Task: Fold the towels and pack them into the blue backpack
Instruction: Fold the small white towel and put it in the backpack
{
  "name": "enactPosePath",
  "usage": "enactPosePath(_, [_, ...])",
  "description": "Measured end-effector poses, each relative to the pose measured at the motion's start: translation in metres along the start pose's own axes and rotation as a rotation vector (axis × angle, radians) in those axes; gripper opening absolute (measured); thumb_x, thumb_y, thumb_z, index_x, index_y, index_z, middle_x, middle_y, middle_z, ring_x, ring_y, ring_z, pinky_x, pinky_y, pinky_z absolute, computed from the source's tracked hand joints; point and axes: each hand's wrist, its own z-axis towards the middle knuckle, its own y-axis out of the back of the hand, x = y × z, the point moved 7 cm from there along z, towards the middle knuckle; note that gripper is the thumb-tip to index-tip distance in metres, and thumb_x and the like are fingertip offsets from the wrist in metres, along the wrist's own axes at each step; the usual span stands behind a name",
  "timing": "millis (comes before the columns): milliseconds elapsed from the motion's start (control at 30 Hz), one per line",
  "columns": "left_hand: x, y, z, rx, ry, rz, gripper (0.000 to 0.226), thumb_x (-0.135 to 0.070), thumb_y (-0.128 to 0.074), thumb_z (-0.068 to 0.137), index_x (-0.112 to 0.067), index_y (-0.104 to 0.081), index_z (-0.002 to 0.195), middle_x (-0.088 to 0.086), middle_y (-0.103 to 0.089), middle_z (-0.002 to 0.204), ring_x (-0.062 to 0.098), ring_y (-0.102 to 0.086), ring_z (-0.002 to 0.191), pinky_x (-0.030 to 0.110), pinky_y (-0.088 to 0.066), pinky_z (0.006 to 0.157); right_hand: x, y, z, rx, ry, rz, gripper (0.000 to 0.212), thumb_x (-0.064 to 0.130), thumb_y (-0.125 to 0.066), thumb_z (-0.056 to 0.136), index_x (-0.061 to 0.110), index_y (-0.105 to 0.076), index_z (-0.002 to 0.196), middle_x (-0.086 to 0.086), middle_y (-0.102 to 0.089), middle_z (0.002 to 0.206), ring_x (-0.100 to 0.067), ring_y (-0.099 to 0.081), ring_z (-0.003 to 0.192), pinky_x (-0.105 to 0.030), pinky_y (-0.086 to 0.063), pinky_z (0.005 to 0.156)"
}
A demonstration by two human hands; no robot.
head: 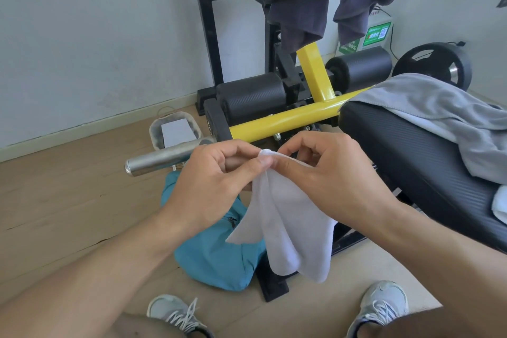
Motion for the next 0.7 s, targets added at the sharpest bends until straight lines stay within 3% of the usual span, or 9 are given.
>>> enactPosePath(167, [0.0, -0.001, 0.001, -0.008, -0.018, 0.046, 0.021, -0.031, -0.068, 0.087, -0.015, -0.077, 0.096, 0.002, -0.081, 0.088, 0.02, -0.078, 0.084, 0.041, -0.063, 0.082, -0.002, -0.001, -0.001, 0.006, -0.002, -0.066, 0.027, 0.059, -0.071, 0.084, 0.033, -0.071, 0.078, 0.018, -0.058, 0.061, 0.0, -0.051, 0.056, -0.013, -0.039, 0.048])
enactPosePath(400, [0.004, 0.001, 0.004, -0.035, -0.031, 0.114, 0.01, -0.023, -0.069, 0.094, -0.02, -0.078, 0.093, -0.001, -0.081, 0.087, 0.019, -0.077, 0.085, 0.052, -0.062, 0.083, -0.008, -0.007, 0.0, 0.007, 0.001, -0.165, 0.029, 0.065, -0.066, 0.083, 0.036, -0.067, 0.078, 0.02, -0.06, 0.068, -0.003, -0.053, 0.06, -0.016, -0.036, 0.05])
enactPosePath(467, [0.004, 0.003, 0.005, -0.055, -0.046, 0.127, 0.009, -0.026, -0.071, 0.094, -0.024, -0.079, 0.091, -0.003, -0.08, 0.087, 0.018, -0.077, 0.085, 0.054, -0.061, 0.084, -0.01, -0.007, 0.001, 0.022, -0.015, -0.181, 0.027, 0.063, -0.069, 0.082, 0.036, -0.067, 0.079, 0.019, -0.063, 0.07, -0.003, -0.057, 0.063, -0.022, -0.042, 0.053])
enactPosePath(567, [0.006, 0.013, 0.009, -0.122, -0.061, 0.135, 0.007, -0.032, -0.069, 0.093, -0.031, -0.076, 0.091, -0.006, -0.079, 0.086, 0.016, -0.075, 0.084, 0.056, -0.059, 0.086, -0.016, -0.012, 0.003, 0.137, -0.063, -0.218, 0.016, 0.052, -0.073, 0.086, 0.036, -0.069, 0.085, 0.015, -0.069, 0.077, -0.002, -0.064, 0.073, -0.027, -0.055, 0.064])
enactPosePath(700, [0.015, 0.03, 0.015, -0.253, -0.031, 0.086, 0.012, -0.04, -0.066, 0.088, -0.031, -0.074, 0.088, 0.0, -0.077, 0.084, 0.023, -0.07, 0.082, 0.06, -0.055, 0.09, -0.031, -0.026, -0.001, 0.36, -0.136, -0.35, 0.016, 0.046, -0.074, 0.087, 0.032, -0.069, 0.089, 0.012, -0.07, 0.087, -0.003, -0.062, 0.085, -0.028, -0.055, 0.073])
